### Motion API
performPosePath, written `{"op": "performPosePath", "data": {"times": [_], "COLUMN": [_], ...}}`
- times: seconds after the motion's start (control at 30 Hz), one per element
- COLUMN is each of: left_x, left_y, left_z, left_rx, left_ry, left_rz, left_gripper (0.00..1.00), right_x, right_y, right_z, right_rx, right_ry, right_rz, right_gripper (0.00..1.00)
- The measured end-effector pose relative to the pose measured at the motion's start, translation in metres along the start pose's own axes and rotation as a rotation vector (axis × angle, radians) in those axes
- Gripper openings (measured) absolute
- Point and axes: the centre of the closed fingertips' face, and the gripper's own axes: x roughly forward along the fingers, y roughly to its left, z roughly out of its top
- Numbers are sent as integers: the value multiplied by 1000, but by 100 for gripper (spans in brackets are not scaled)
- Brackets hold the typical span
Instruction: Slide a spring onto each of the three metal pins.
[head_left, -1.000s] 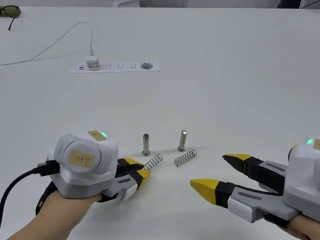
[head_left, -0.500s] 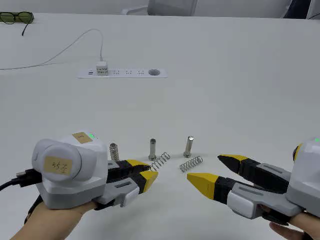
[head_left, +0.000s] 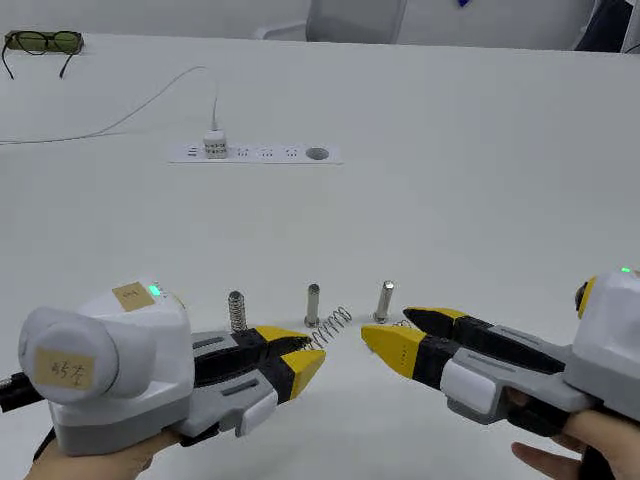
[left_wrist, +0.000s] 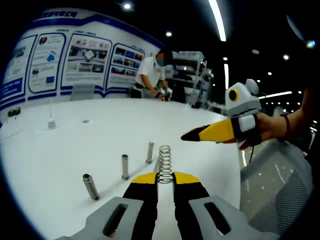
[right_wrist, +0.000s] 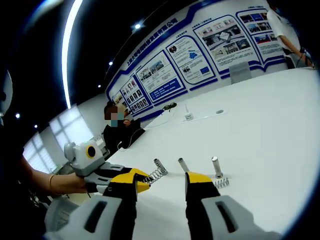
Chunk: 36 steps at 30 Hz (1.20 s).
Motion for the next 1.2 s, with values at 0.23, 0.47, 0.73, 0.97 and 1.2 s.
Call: {"op": "performPosePath", "data": {"times": [0.23, 0.47, 0.73, 0.97, 1.2], "left_x": [-3, -6, -11, -11, -12], "left_y": [-8, -15, -21, -26, -25], "left_z": [8, 17, 29, 27, 25], "left_rx": [6, -12, -29, -9, -3], "left_ry": [-42, -94, -150, -141, -127], "left_rz": [-26, -49, -74, -86, -69], "left_gripper": [10, 10, 10, 10, 10], "right_x": [8, 14, 17, 20, 23], "right_y": [14, 20, 28, 32, 38], "right_z": [0, 1, 6, 9, 7], "right_rx": [32, 66, 121, 142, 117], "right_ry": [4, 5, -19, -30, -7], "right_rz": [55, 77, 113, 138, 160], "right_gripper": [33, 31, 28, 19, 13]}}
